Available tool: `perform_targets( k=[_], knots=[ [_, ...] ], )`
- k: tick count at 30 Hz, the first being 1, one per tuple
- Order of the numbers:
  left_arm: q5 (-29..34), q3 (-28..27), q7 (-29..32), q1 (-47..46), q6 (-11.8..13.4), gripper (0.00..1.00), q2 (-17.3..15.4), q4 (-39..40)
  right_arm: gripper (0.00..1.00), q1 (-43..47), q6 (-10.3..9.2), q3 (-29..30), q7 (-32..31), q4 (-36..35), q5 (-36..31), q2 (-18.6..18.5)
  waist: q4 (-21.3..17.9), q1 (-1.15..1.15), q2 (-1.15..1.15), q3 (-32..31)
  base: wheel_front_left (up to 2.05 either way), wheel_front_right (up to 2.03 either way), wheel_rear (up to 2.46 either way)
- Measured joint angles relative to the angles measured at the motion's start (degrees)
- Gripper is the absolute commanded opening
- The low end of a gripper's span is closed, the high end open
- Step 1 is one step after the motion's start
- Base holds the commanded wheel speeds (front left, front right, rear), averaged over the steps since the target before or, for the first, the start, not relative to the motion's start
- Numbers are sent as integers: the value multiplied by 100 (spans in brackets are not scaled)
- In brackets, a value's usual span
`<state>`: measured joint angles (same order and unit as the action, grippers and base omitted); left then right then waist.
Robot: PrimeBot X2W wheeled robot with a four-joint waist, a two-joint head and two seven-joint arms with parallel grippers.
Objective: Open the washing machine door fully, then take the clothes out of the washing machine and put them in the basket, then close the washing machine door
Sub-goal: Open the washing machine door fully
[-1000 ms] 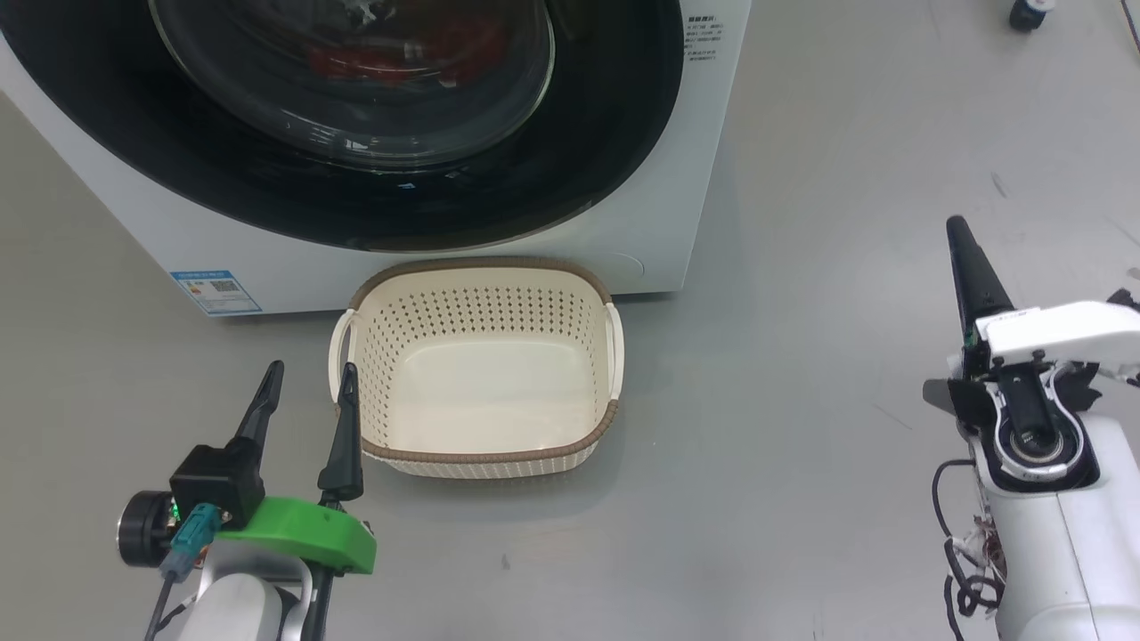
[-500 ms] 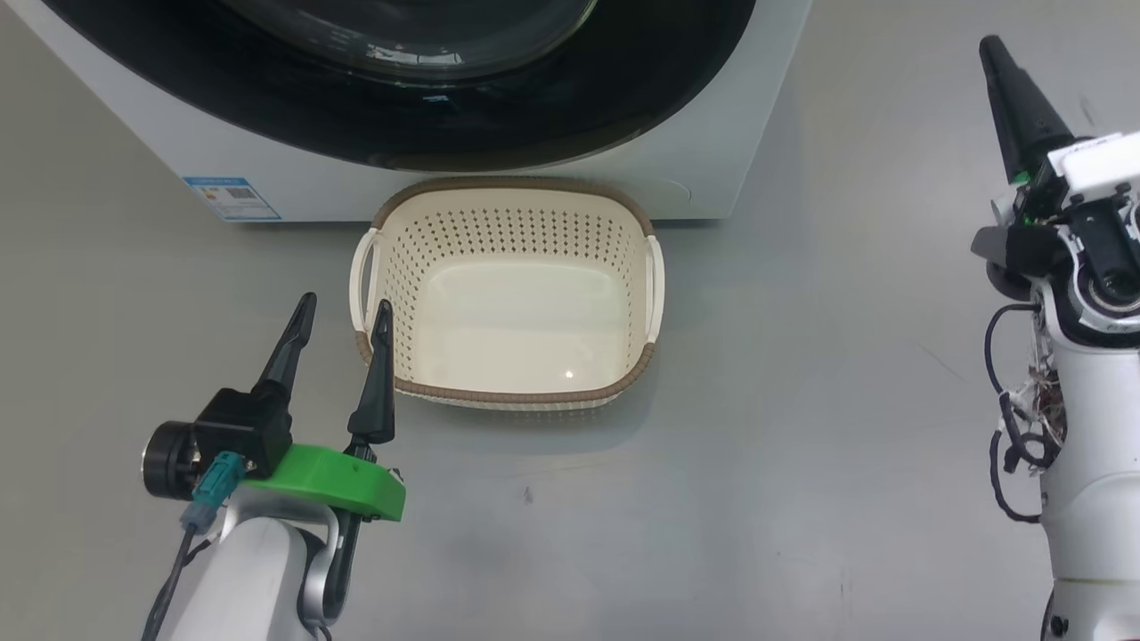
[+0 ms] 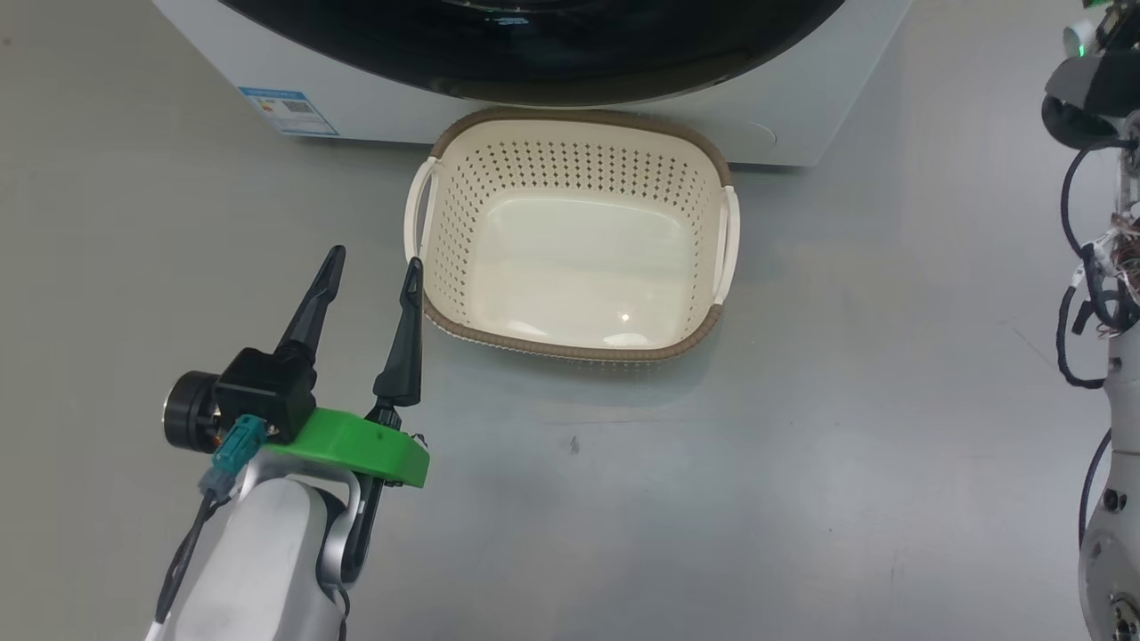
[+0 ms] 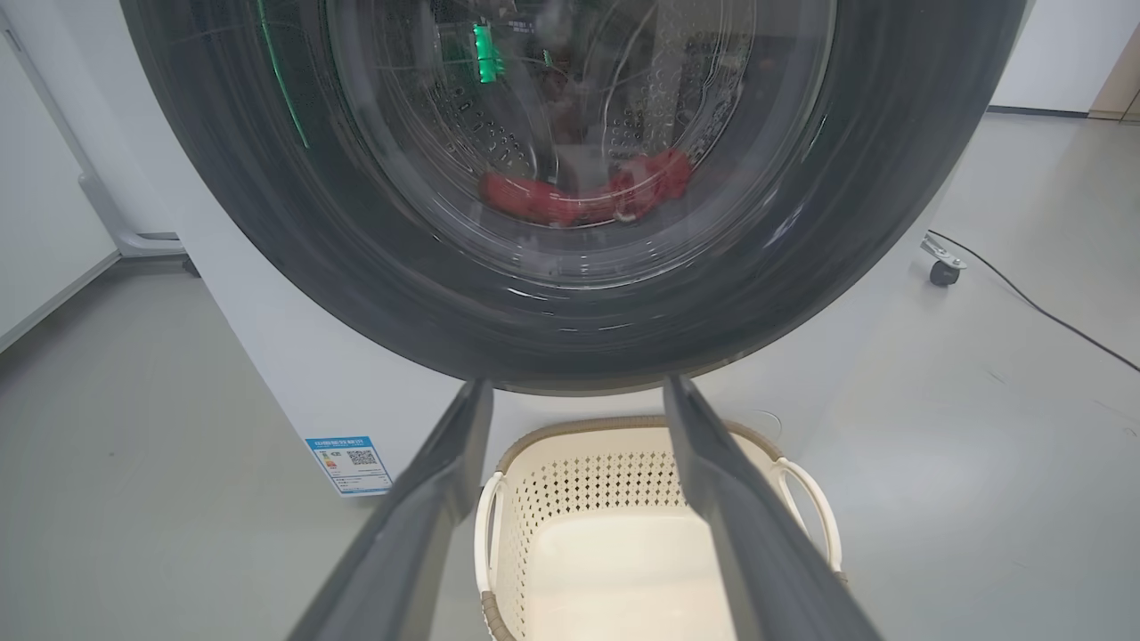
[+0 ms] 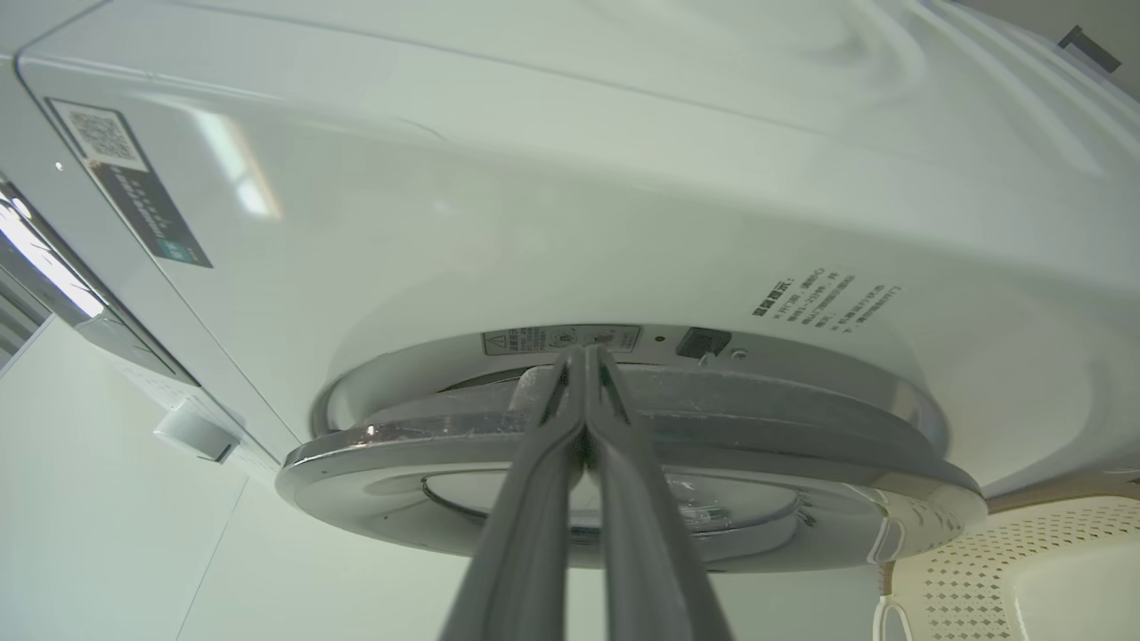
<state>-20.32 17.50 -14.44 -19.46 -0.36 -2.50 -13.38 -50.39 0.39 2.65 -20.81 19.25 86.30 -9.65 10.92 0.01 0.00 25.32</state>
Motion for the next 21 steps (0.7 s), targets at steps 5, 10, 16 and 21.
perform_targets(
  k=[5, 10, 16, 21],
  knots=[
    [33, 163, 0, -141, -99, 100, 34, -42, 0, -371, -126, -52, -181, 247, -22, -267, 217, 0, 0, 133, 0, 0, 0],
    [33, 236, 0, -208, -132, 100, 49, -78, 0, -695, -238, -225, -448, 446, -62, -349, 427, -1, 0, 233, 0, 0, 0],
    [32, 252, 0, -228, -145, 100, 65, -104, 0, -1035, -316, -277, -651, 690, -59, -413, 614, -1, 0, 310, 0, 0, 0],
    [32, 268, -1, -229, -145, 100, 68, -126, 0, -1256, -360, -287, -767, 888, -51, -444, 664, -1, 0, 346, 0, 0, 0]
  ],
)
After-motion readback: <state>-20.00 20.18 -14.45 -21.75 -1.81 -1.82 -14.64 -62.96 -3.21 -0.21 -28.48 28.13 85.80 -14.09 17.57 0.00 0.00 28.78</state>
